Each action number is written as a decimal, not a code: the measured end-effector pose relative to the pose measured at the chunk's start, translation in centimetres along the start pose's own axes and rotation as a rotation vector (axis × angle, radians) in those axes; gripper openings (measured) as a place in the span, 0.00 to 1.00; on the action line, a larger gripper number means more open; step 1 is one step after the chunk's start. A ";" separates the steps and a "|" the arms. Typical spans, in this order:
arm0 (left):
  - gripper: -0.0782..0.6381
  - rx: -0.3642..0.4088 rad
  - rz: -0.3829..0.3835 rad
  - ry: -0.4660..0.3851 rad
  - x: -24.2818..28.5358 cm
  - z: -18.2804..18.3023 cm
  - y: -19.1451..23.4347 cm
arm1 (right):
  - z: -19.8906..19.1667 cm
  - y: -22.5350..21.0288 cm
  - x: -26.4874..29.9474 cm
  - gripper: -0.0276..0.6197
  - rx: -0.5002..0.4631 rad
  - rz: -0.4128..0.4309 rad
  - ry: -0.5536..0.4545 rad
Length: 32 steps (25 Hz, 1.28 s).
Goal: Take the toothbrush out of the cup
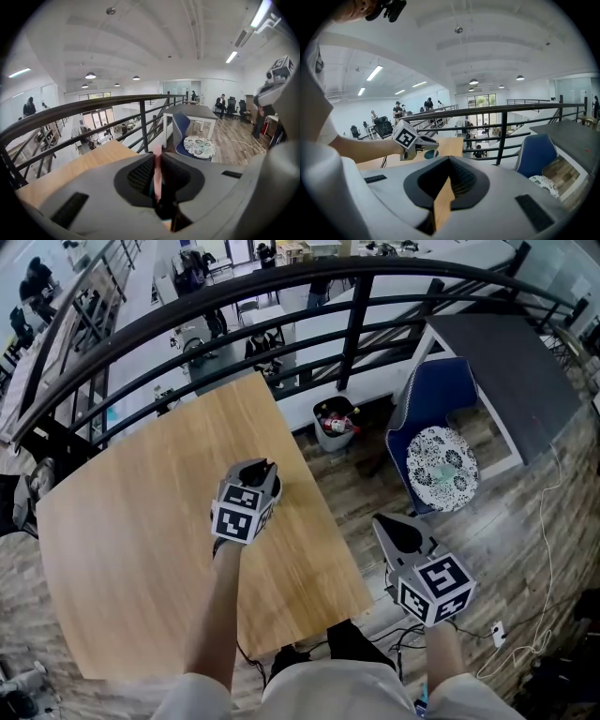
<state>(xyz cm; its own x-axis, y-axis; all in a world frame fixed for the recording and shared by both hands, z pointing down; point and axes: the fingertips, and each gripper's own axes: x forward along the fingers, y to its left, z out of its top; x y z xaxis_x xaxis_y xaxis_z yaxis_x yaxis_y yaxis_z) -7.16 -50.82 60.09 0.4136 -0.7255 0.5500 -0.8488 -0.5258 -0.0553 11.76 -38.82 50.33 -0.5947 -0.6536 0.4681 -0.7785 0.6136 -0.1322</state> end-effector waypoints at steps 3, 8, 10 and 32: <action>0.21 0.013 -0.008 -0.018 -0.7 0.7 -0.5 | 0.2 0.1 -0.6 0.05 0.000 -0.012 -0.012; 0.21 0.045 -0.009 -0.049 -2.8 2.3 -1.0 | 1.2 0.9 -2.0 0.05 -0.007 -0.027 -0.040; 0.21 0.055 -0.010 -0.067 -3.7 3.0 -1.2 | 1.6 1.5 -2.5 0.05 -0.010 -0.031 -0.053; 0.21 0.266 -0.050 -0.278 -19.3 8.3 -7.0 | 5.5 10.1 -11.4 0.05 -0.072 -0.117 -0.204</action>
<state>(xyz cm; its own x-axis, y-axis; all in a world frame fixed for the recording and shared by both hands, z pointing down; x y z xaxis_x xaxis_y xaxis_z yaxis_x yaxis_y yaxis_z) -6.52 -36.78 42.95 0.5568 -0.7694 0.3131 -0.7252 -0.6341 -0.2685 9.59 -27.60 38.81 -0.5351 -0.7936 0.2896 -0.8325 0.5537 -0.0212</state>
